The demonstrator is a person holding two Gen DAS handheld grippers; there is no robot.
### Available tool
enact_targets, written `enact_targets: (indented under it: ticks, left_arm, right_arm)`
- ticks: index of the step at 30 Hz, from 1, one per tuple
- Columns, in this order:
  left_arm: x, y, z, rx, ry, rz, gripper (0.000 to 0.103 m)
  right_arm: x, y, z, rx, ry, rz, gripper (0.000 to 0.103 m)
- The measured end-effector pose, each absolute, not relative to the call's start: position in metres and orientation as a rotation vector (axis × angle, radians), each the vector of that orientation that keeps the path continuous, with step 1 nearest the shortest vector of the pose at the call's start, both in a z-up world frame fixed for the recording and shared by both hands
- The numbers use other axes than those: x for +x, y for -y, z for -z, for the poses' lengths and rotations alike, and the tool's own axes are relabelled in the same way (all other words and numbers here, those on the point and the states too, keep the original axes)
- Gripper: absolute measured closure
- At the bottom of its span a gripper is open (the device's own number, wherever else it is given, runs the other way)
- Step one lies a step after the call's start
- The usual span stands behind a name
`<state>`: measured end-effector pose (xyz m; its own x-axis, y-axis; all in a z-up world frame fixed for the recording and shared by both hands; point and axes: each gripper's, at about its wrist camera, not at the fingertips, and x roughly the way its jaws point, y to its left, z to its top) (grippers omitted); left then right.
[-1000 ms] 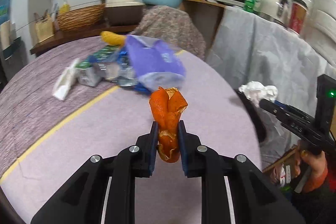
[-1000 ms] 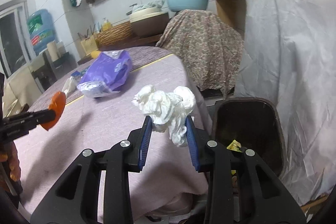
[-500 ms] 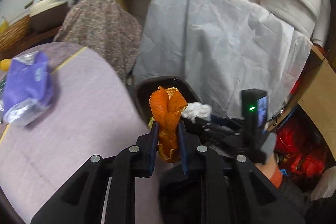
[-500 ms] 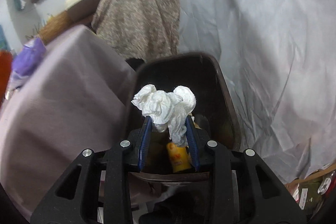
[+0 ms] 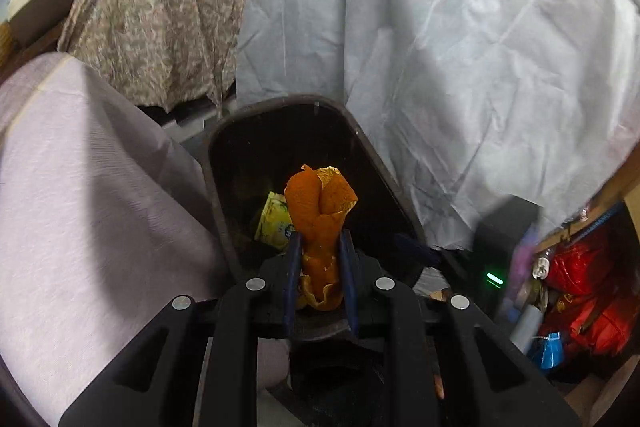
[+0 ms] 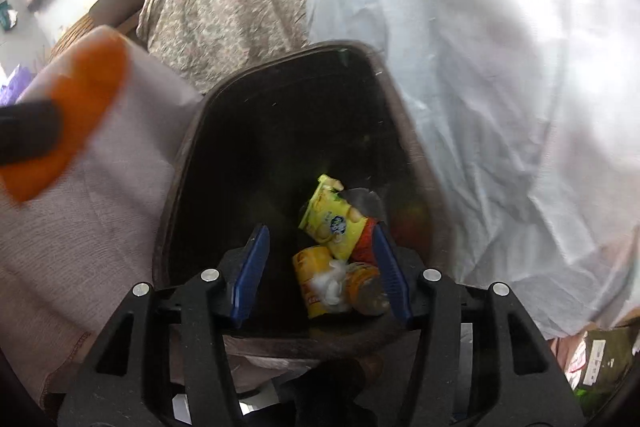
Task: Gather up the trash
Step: 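Carry the tissue and peel to the bin and release both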
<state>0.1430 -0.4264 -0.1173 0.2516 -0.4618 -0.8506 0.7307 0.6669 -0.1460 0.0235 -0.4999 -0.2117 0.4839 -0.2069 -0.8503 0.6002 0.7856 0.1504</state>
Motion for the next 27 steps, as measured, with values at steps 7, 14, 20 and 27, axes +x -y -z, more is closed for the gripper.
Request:
enact_targets:
  ticks: [7,14,20,27]
  left_arm:
    - [0.155,0.460,0.155,0.378,-1.110,0.774,0.084]
    - [0.154,0.475,0.181,0.429,-1.153,0.776,0.083]
    - [0.152,0.477,0.185,0.438,-1.149,0.778,0.056]
    - [0.153,0.471,0.162,0.384,-1.099,0.757,0.025]
  right_arm:
    - [-0.002,0.513,0.188,0.438,-0.877,0.623,0.046]
    - [-0.026,0.531,0.165,0.393,-0.825,0.730,0.045]
    - [-0.034,0.529,0.145,0.380,-0.776,0.740,0.039]
    - [-0.033,0.520,0.123,0.372,-0.726,0.733,0.031]
